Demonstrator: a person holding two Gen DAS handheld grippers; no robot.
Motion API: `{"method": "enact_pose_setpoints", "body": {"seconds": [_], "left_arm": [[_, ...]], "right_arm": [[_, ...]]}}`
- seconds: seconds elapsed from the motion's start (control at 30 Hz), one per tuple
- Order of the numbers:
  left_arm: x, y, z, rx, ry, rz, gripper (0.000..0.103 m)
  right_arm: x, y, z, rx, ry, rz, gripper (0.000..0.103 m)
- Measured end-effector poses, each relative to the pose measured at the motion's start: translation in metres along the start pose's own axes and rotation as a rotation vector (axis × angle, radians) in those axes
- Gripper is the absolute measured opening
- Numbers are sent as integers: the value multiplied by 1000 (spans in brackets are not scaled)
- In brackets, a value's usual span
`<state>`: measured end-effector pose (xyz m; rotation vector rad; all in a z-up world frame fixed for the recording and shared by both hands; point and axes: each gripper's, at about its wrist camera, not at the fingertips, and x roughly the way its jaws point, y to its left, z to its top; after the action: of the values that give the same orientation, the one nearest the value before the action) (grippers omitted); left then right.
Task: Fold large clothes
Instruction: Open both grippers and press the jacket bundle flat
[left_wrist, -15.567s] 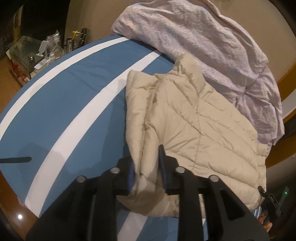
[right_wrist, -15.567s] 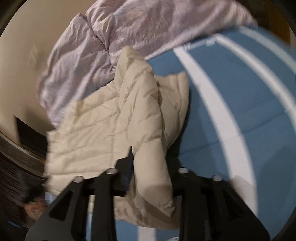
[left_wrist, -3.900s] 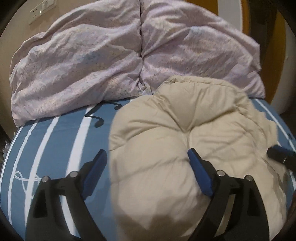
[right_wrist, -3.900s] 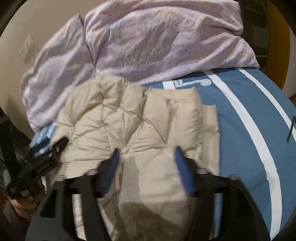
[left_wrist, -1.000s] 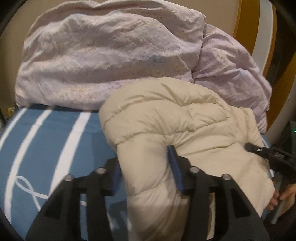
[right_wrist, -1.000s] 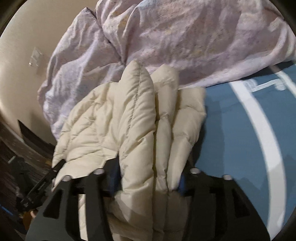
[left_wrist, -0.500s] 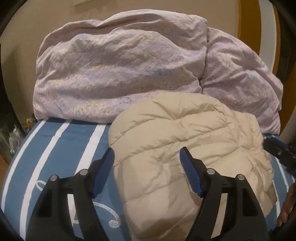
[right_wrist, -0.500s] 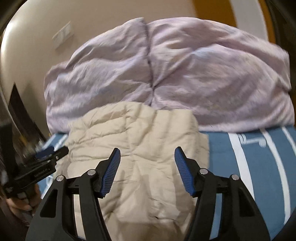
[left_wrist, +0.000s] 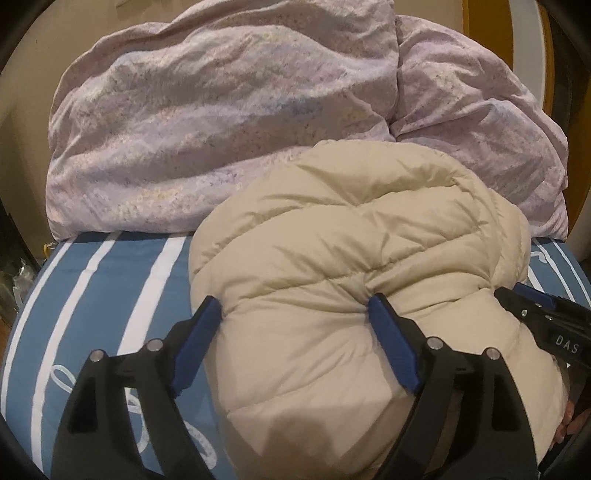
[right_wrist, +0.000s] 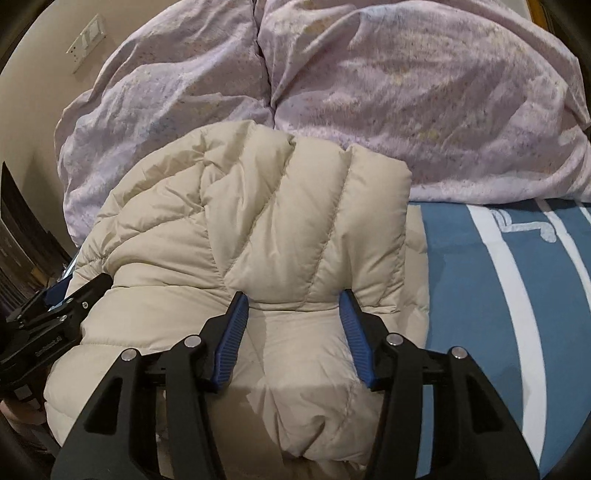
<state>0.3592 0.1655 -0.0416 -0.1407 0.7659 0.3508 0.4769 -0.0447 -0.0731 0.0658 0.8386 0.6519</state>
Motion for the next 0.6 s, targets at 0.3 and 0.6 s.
{"method": "enact_pose_setpoints", "body": {"seconds": [0.3,0.6], "left_arm": [[20,-2,-5,-2,18,-7,86],[38,1,-4,-22,62,-22,91]], "right_arm": [[13,-8,0,38,26,36,53],[18,-11,2,56,40,39,53]]}}
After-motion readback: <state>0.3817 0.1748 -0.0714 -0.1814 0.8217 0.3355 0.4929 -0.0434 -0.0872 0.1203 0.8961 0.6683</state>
